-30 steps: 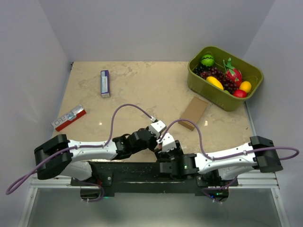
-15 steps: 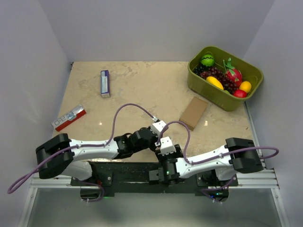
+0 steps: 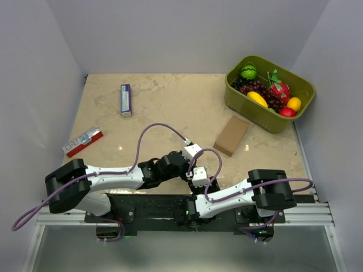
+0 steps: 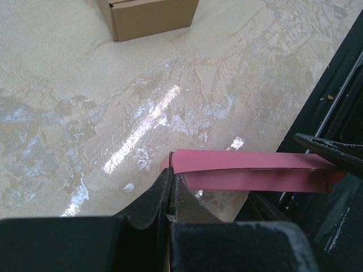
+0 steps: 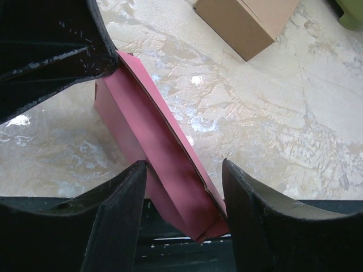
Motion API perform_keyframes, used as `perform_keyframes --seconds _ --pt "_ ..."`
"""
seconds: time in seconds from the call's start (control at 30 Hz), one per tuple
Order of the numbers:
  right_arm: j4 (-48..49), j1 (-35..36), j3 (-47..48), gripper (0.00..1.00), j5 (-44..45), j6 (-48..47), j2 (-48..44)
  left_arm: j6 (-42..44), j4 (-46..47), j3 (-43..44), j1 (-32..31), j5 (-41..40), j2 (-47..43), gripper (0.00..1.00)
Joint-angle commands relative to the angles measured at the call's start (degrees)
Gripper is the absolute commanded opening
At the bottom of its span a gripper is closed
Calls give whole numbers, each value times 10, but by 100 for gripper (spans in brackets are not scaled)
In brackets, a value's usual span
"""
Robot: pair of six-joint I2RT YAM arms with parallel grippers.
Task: Fold the paper box
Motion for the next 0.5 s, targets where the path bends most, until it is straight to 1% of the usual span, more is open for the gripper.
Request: perform_keyframes --seconds 0.0,0.03,0.1,0.13,0.27,0.33,0.4,0.43,0.47 --pt "-36 5 5 56 22 70 -2 2 -108 -14 1 45 32 0" --pt "-36 5 5 53 23 71 -2 2 -108 -13 1 46 34 0" --pt "-36 5 5 45 29 72 -1 1 -108 -13 2 46 34 0" --pt "-36 5 5 37 31 72 -1 0 -108 -11 2 46 34 0" --pt "-38 5 8 24 30 73 10 0 -108 -11 5 47 36 0" --pt "-38 4 8 23 28 75 14 1 -109 -11 6 47 36 0" --pt "-37 5 7 25 25 78 17 1 -109 -11 7 47 36 0" --pt "-38 5 6 27 23 78 18 1 -109 -11 7 47 35 0" --pt "-37 4 6 35 21 78 18 0 -108 -12 7 46 36 0"
